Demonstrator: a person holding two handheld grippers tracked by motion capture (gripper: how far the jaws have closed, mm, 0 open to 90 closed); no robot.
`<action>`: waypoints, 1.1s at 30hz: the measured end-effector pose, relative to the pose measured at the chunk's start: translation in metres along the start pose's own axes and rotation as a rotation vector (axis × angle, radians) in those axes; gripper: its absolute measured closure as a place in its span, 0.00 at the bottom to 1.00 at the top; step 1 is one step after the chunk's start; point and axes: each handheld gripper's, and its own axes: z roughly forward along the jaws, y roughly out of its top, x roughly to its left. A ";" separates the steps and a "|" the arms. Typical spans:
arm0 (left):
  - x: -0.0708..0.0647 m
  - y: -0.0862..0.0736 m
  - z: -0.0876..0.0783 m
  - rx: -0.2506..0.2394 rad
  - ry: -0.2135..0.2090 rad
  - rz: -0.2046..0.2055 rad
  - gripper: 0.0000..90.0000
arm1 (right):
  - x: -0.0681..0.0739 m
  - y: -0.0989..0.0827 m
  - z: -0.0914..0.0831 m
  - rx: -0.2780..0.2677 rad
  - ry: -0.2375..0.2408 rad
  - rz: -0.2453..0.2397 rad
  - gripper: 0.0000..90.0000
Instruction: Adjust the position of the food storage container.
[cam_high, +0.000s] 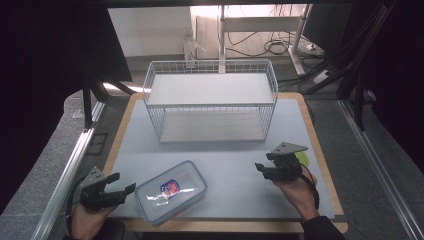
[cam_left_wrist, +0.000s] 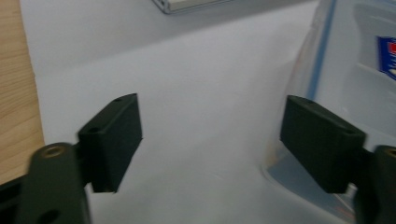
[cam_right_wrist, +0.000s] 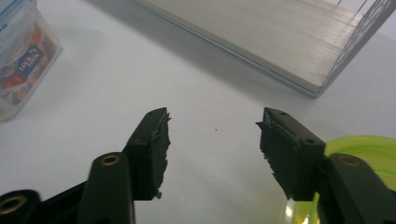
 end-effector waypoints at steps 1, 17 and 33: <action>0.000 0.000 0.000 0.000 0.000 0.000 0.33 | 0.001 0.000 0.000 -0.003 0.001 -0.004 0.44; -0.023 -0.011 -0.017 0.046 -0.162 -0.008 1.00 | 0.026 0.000 0.003 -0.051 0.099 0.006 0.31; -0.026 -0.012 -0.014 0.153 -0.124 0.024 1.00 | 0.039 -0.006 0.011 -0.018 0.138 -0.012 0.29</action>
